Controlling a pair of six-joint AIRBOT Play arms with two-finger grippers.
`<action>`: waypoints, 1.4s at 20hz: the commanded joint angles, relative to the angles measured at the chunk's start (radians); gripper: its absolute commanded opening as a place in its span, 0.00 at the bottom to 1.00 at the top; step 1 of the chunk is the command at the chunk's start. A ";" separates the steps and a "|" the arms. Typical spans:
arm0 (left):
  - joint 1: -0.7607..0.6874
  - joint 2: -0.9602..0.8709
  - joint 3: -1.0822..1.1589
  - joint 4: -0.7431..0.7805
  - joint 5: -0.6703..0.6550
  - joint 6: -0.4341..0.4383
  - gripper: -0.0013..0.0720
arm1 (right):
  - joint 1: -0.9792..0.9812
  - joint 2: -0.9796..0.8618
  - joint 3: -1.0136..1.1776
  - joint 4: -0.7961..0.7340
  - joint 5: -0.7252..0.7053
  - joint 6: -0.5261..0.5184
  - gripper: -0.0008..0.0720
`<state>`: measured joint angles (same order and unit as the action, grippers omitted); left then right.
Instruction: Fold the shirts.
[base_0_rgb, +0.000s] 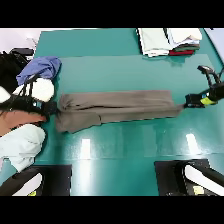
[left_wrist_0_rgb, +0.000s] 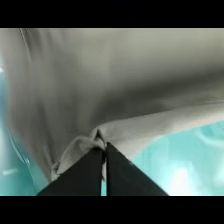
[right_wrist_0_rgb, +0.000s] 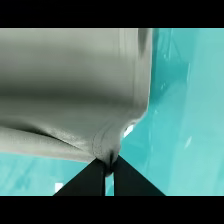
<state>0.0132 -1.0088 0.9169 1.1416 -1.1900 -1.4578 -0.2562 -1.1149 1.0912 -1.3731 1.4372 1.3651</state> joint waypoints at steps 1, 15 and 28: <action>0.001 -0.243 0.171 0.001 0.138 0.057 0.05 | 0.001 -0.168 0.148 0.039 -0.029 0.001 0.03; 0.001 -0.461 0.413 -0.123 0.134 0.101 0.60 | -0.012 -0.460 0.408 0.303 -0.065 -0.069 0.58; -0.243 -0.452 0.433 -0.124 0.187 0.042 0.05 | -0.204 -0.550 0.046 0.518 -0.103 -0.224 0.72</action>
<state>-0.1478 -1.4582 1.3491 1.0161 -1.0580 -1.3857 -0.4862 -1.6207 1.1744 -0.9379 1.3666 1.1740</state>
